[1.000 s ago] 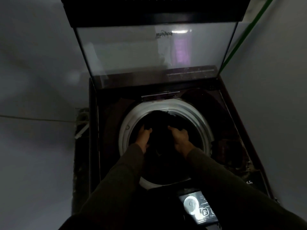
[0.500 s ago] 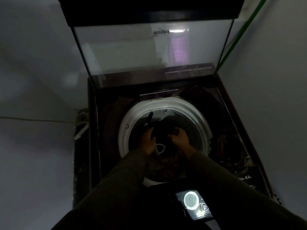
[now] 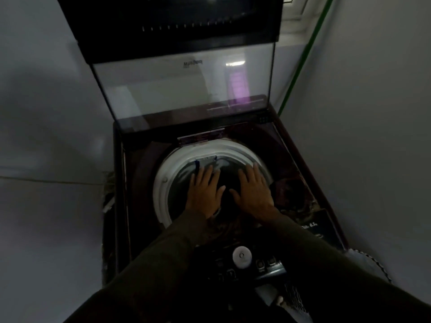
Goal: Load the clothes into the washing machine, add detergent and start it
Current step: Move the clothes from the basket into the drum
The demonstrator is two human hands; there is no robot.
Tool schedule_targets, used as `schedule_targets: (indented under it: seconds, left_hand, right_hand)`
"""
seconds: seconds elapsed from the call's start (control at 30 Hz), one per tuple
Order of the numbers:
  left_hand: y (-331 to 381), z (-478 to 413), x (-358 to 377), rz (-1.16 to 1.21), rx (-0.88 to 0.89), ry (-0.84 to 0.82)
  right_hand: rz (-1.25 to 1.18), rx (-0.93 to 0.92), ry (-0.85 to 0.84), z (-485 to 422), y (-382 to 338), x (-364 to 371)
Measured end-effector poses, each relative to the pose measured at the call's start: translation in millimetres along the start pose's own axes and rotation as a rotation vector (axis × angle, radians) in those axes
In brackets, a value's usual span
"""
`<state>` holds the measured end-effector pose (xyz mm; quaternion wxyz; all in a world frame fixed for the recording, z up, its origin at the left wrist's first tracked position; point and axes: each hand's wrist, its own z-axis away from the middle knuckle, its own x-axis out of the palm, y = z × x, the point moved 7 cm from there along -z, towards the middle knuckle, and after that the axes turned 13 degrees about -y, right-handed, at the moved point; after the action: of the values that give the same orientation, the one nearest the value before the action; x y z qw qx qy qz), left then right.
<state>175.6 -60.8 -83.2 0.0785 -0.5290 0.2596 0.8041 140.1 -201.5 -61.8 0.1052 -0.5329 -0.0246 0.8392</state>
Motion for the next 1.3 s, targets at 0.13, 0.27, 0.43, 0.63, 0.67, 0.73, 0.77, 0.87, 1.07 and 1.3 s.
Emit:
schedule_targets:
  seconds: [0.13, 0.27, 0.43, 0.63, 0.67, 0.73, 0.77, 0.87, 1.07, 1.3]
  left_hand:
    - [46, 8, -23, -0.044, 0.024, 0.042]
    - [97, 11, -34, -0.057, 0.090, 0.032]
    - [166, 11, -27, -0.108, 0.139, 0.031]
    - [253, 17, 4, -0.194, 0.260, 0.012]
    - [270, 18, 10, -0.213, 0.282, 0.006]
    - [299, 21, 24, -0.243, 0.321, -0.007]
    - [312, 22, 31, -0.253, 0.340, -0.016]
    - [352, 24, 56, -0.283, 0.394, -0.041]
    - [422, 30, 119, -0.337, 0.500, -0.145]
    - [458, 47, 201, -0.402, 0.582, -0.315]
  right_hand:
    - [0.056, 0.031, 0.095, 30, 27, -29]
    - [0.052, 0.065, 0.138, 60, 66, -45]
    - [0.016, 0.137, 0.191, 102, 126, -53]
    - [-0.034, 0.223, 0.205, 152, 203, -44]
    - [-0.050, 0.239, 0.209, 162, 218, -41]
    - [-0.081, 0.267, 0.208, 179, 243, -33]
    - [-0.092, 0.281, 0.200, 186, 254, -27]
    - [-0.132, 0.324, 0.185, 211, 288, -6]
    - [-0.252, 0.416, 0.099, 255, 350, 54]
    - [-0.420, 0.521, -0.031, 287, 393, 152]
